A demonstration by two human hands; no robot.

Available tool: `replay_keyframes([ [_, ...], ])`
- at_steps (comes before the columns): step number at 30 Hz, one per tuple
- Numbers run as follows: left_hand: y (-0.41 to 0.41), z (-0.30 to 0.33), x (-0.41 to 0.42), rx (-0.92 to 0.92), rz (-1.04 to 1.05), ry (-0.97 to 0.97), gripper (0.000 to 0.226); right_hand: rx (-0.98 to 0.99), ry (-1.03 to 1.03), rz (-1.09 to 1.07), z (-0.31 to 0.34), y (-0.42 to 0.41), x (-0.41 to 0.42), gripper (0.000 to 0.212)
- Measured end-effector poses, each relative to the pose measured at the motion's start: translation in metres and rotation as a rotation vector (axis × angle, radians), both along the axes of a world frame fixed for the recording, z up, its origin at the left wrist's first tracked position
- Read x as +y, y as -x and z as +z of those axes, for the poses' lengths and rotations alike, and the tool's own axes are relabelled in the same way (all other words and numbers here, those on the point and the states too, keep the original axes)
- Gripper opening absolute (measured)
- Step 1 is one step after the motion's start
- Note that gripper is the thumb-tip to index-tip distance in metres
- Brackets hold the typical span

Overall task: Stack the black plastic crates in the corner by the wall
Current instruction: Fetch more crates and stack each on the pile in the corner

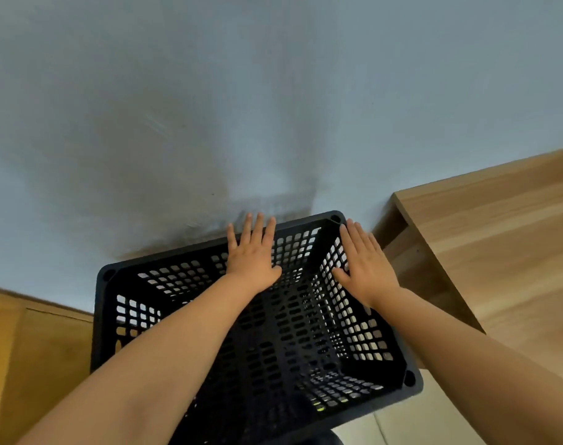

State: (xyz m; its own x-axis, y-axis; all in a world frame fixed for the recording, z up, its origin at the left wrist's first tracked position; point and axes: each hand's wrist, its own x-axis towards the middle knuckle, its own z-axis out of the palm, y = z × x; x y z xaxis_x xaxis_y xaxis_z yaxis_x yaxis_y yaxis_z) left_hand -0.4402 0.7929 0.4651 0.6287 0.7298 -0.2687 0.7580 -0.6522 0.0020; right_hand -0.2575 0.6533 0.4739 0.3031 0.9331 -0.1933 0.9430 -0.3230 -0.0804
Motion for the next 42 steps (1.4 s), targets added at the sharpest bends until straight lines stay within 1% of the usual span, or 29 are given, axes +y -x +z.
replay_keyframes([
  [4, 0.009, 0.007, -0.010, -0.080, -0.071, 0.071, 0.089, 0.003, 0.022, -0.160, 0.002, 0.028, -0.055, 0.080],
  [10, 0.005, 0.025, -0.075, -0.265, -0.419, 0.103, 0.079, 0.004, -0.005, -0.405, 0.022, 0.080, -0.133, 0.078],
  [17, -0.028, 0.043, -0.177, -0.342, -0.804, 0.125, 0.067, 0.071, -0.008, -0.756, 0.040, 0.128, -0.238, 0.075],
  [23, -0.038, 0.049, -0.275, -0.279, -1.066, 0.198, 0.057, 0.068, 0.031, -1.051, 0.043, 0.166, -0.341, 0.073],
  [27, -0.031, 0.050, -0.354, -0.221, -1.210, 0.243, 0.057, 0.085, 0.013, -1.229, 0.039, 0.204, -0.421, 0.072],
  [29, -0.024, 0.052, -0.402, -0.190, -1.282, 0.307, 0.058, 0.079, 0.002, -1.317, 0.037, 0.228, -0.464, 0.071],
  [34, 0.005, 0.059, -0.536, -0.109, -1.466, 0.426, 0.060, 0.066, -0.026, -1.554, 0.035, 0.295, -0.585, 0.069],
  [38, 0.036, 0.057, -0.641, -0.098, -1.565, 0.455, 0.061, 0.063, -0.031, -1.742, 0.031, 0.354, -0.682, 0.069],
  [42, 0.070, 0.046, -0.726, -0.033, -1.646, 0.501, 0.061, 0.081, -0.049, -1.944, 0.026, 0.417, -0.761, 0.069],
])
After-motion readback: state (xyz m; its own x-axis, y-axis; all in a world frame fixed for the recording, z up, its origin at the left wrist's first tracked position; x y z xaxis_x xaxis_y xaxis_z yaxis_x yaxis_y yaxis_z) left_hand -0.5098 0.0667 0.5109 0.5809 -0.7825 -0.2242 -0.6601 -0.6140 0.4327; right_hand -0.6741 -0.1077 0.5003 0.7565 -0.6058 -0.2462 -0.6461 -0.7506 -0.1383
